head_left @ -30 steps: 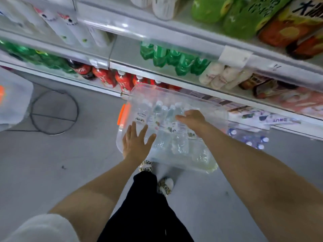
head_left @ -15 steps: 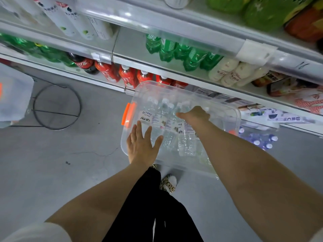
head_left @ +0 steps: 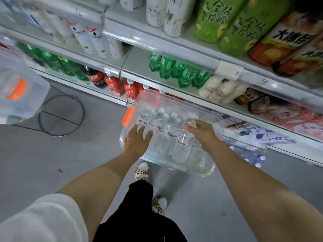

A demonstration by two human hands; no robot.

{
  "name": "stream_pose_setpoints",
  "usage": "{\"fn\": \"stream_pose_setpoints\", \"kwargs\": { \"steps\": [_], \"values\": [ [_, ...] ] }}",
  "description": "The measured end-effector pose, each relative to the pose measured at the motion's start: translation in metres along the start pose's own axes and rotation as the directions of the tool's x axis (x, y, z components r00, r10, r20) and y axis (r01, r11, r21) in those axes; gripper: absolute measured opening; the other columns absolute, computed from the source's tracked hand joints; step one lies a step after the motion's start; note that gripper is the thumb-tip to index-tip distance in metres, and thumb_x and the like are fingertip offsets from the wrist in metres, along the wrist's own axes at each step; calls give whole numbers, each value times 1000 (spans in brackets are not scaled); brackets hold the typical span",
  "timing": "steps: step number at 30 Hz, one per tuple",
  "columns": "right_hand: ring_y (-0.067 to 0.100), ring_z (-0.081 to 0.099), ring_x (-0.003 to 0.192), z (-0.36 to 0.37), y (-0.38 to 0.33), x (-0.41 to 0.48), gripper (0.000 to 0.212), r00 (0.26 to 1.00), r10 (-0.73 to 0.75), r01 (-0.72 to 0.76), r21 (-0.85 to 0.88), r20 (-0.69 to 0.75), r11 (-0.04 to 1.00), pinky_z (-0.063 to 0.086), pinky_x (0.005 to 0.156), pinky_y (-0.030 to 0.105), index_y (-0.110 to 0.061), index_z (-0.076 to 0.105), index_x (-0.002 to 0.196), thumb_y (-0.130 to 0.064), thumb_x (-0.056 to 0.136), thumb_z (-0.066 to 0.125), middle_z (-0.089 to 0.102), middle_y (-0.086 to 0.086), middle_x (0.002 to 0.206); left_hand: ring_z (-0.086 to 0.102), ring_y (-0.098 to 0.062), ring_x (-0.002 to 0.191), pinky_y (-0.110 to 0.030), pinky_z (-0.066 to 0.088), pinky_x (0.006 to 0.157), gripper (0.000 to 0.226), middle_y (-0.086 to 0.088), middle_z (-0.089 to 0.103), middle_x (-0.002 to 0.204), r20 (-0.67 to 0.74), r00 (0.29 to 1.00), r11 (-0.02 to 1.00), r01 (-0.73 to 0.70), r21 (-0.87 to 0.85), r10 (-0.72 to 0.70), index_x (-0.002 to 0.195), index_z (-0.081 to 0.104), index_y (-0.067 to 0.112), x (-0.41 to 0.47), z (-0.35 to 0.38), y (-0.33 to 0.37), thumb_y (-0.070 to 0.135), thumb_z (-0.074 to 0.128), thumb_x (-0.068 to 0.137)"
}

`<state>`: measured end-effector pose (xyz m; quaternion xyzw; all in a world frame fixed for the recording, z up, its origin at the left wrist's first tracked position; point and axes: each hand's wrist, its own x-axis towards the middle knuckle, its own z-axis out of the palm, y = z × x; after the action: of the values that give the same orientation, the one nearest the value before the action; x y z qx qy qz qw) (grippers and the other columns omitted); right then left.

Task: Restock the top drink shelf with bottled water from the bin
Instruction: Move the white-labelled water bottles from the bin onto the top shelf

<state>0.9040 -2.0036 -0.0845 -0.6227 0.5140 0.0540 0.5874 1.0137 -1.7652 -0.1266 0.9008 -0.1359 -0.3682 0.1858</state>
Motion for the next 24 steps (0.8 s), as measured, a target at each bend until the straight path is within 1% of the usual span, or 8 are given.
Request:
{"fn": "stream_pose_setpoints", "kwargs": {
  "steps": [2, 5, 9, 11, 13, 17, 20, 24],
  "values": [
    [2, 73, 77, -8, -7, -20, 21, 998, -63, 63, 14, -14, 998, 57, 75, 28, -30, 73, 86, -17, 78, 88, 77, -16, 80, 12, -22, 152, -45, 14, 122, 67, -3, 13, 166, -3, 1000, 999, -8, -49, 8, 155, 31, 29, -14, -7, 10, 65, 29, 99],
    [-7, 71, 75, -25, -27, -49, 22, 989, -138, 141, 69, -48, 988, 52, 64, 24, -30, 71, 89, -20, 79, 87, 74, -26, 76, 11, -19, 152, -45, 13, 123, 68, 0, 14, 166, -14, 997, 986, -82, -147, 81, 155, 29, 30, -46, -20, 36, 66, 27, 98],
    [22, 69, 109, -55, -71, -99, 52, 963, -246, 261, 149, -114, 954, 55, 96, 45, -11, 70, 123, -24, 76, 90, 73, 3, 120, 14, -15, 152, -43, 12, 124, 65, 3, 20, 165, -67, 965, 906, -261, -332, 253, 155, 30, 29, -99, -51, 87, 63, 28, 100],
    [22, 66, 113, -74, -101, -129, 72, 935, -321, 342, 138, -153, 929, 55, 97, 42, -8, 59, 135, -27, 74, 92, 66, 6, 129, 20, -16, 150, -37, 13, 123, 63, 5, 26, 163, -117, 936, 858, -350, -376, 331, 155, 32, 28, -124, -73, 118, 60, 28, 101],
    [11, 68, 99, -94, -134, -163, 74, 889, -418, 443, 123, -189, 888, 56, 82, 30, -11, 57, 135, -28, 72, 93, 69, 0, 120, 23, -15, 149, -28, 13, 115, 62, 7, 29, 161, -180, 907, 814, -420, -401, 380, 153, 34, 30, -150, -98, 149, 62, 27, 101],
    [18, 71, 100, -131, -199, -226, 66, 785, -569, 601, 78, -245, 796, 58, 86, 35, -12, 63, 127, -26, 70, 94, 74, 2, 112, 25, -14, 148, -24, 13, 103, 61, 12, 31, 159, -300, 823, 701, -568, -432, 482, 152, 35, 36, -199, -147, 204, 66, 24, 99],
    [19, 74, 97, -160, -251, -281, 48, 694, -667, 709, 98, -271, 698, 60, 79, 34, -14, 68, 118, -21, 75, 90, 78, -2, 99, 29, -8, 143, -26, 15, 105, 60, 12, 33, 158, -364, 734, 567, -677, -470, 574, 151, 35, 40, -236, -186, 237, 67, 24, 99],
    [17, 75, 93, -186, -321, -349, 53, 570, -752, 816, 117, -330, 566, 59, 76, 29, -10, 66, 125, -16, 78, 88, 77, 4, 105, 29, -10, 145, -30, 21, 108, 63, 14, 32, 158, -440, 613, 431, -783, -448, 657, 150, 34, 46, -276, -243, 279, 73, 20, 95]
  ]
}}
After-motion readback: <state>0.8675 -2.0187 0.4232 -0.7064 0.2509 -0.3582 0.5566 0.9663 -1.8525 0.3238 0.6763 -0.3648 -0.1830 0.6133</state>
